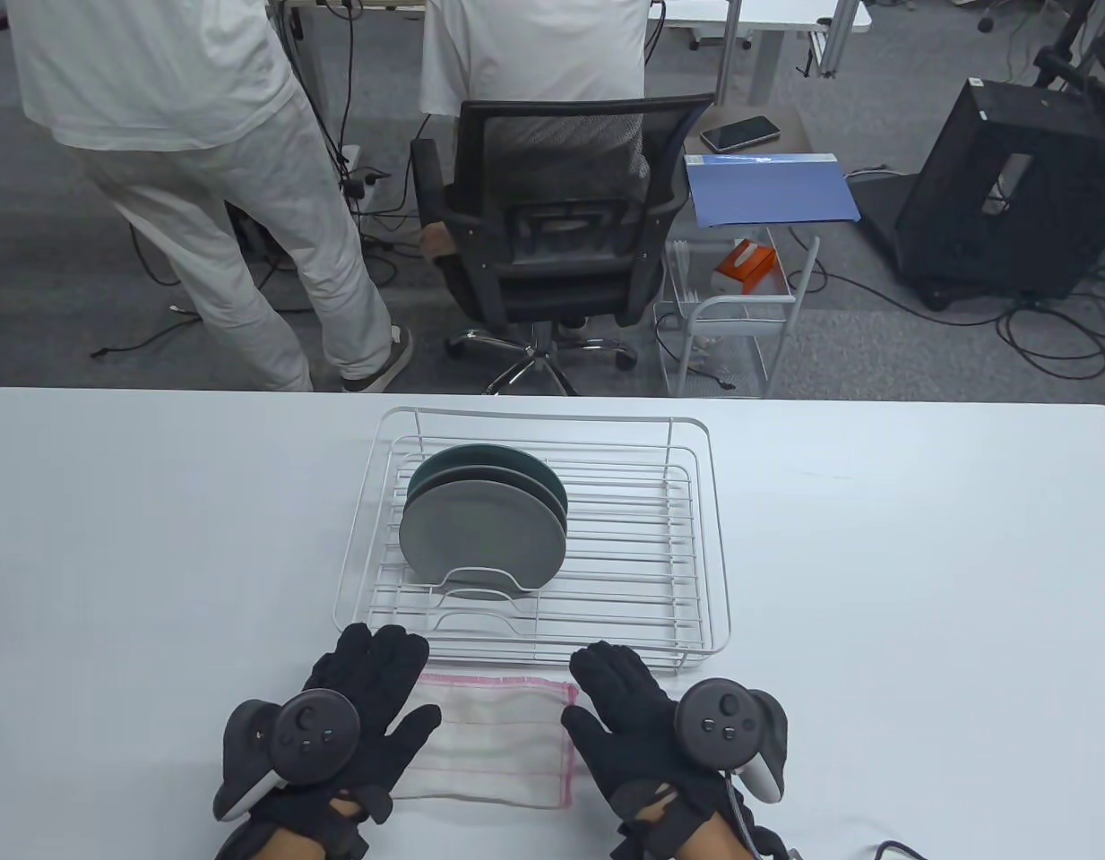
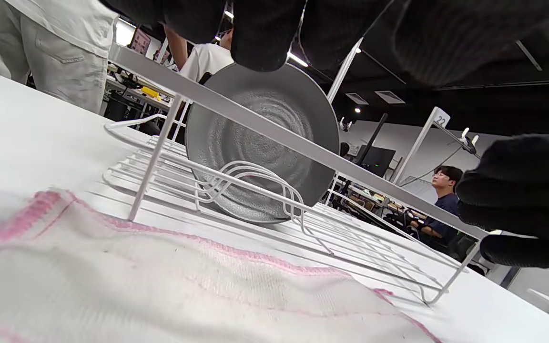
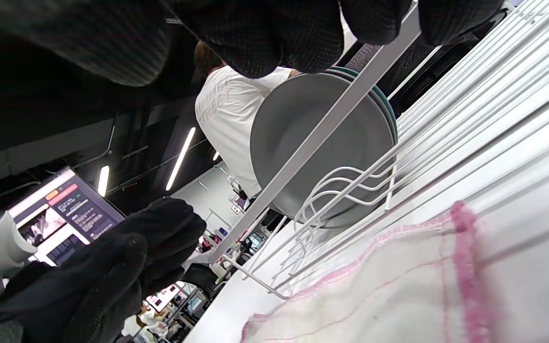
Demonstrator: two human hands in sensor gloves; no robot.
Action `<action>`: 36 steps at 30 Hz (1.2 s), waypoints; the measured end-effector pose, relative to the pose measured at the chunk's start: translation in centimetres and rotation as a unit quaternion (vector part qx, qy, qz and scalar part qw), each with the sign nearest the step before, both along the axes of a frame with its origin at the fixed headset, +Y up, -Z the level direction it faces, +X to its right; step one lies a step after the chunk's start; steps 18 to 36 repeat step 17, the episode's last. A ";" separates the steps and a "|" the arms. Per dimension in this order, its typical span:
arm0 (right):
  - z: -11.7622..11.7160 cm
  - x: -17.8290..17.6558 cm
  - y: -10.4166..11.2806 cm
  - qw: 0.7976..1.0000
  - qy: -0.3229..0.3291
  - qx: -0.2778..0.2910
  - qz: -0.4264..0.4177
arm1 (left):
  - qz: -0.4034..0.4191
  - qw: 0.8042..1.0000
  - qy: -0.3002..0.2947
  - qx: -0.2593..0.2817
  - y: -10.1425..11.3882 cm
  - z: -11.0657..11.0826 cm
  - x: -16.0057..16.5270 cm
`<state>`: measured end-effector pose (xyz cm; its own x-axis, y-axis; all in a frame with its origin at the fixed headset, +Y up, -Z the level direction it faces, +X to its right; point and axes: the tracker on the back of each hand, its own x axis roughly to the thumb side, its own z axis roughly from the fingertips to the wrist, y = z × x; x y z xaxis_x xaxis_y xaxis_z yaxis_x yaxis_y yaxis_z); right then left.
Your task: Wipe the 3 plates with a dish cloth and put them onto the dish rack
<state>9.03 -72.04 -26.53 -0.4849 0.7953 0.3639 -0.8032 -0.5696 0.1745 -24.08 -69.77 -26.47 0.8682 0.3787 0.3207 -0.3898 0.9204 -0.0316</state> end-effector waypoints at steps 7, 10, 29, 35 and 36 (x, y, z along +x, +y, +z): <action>0.2 0.3 -0.1 1.000 -0.006 0.012 0.009 | 0.005 1.000 -0.008 0.029 0.2 -0.2 0.3; 0.1 0.6 -0.4 1.000 -0.011 0.013 0.007 | 0.001 1.000 -0.013 0.025 0.2 -0.2 0.6; 0.1 1.2 -0.3 1.000 -0.023 0.015 -0.009 | -0.003 1.000 -0.021 0.006 -0.3 -0.6 1.1; 0.1 1.2 -0.3 1.000 -0.023 0.015 -0.009 | -0.003 1.000 -0.021 0.006 -0.3 -0.6 1.1; 0.1 1.2 -0.3 1.000 -0.023 0.015 -0.009 | -0.003 1.000 -0.021 0.006 -0.3 -0.6 1.1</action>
